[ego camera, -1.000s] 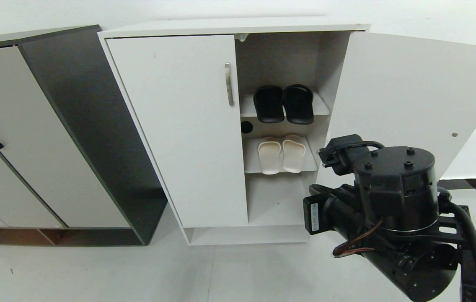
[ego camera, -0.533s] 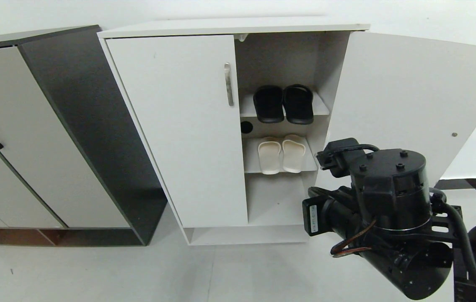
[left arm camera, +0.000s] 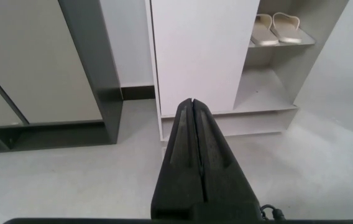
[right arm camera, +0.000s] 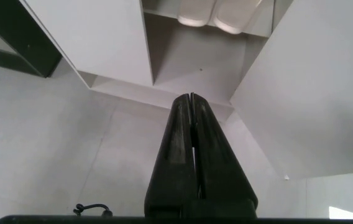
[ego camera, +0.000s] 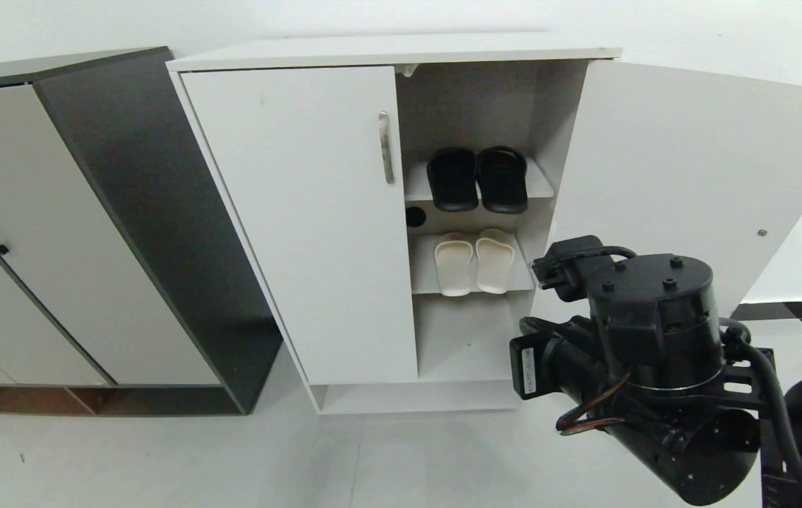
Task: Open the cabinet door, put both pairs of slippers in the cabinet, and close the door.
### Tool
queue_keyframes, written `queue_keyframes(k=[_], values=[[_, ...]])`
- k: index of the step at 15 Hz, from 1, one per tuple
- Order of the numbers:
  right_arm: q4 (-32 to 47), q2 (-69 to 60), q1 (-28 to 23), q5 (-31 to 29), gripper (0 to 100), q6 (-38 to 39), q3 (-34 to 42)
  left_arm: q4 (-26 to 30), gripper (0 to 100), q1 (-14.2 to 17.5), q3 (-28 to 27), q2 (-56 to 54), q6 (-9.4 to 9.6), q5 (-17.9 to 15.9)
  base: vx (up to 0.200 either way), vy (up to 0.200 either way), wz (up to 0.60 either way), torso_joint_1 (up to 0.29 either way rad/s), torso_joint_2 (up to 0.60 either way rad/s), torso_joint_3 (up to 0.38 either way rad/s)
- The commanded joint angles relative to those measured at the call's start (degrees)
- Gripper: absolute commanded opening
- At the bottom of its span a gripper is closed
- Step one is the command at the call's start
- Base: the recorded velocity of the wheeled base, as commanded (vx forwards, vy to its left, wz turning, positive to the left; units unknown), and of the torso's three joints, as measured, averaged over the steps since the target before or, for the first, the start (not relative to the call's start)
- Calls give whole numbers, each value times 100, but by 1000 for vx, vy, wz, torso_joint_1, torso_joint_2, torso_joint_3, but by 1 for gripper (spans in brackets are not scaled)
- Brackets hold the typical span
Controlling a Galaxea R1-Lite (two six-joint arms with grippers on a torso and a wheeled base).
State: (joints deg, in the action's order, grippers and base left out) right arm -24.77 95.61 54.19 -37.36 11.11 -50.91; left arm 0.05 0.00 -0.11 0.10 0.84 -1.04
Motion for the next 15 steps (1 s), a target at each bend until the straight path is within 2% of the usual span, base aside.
queue_keyframes(k=[1,6,15], values=[[-1,10,4,-8,0,-3,2,4,0,0,2,-1,4,-2,0,0,0,7,-144,-310],[7,1,4,-8,0,-12,2,4,0,0,2,-1,-5,-2,0,0,0,47,-443,-359],[16,1,-5,-8,0,-12,-7,4,0,0,2,-1,4,-2,0,0,0,148,-468,-333]])
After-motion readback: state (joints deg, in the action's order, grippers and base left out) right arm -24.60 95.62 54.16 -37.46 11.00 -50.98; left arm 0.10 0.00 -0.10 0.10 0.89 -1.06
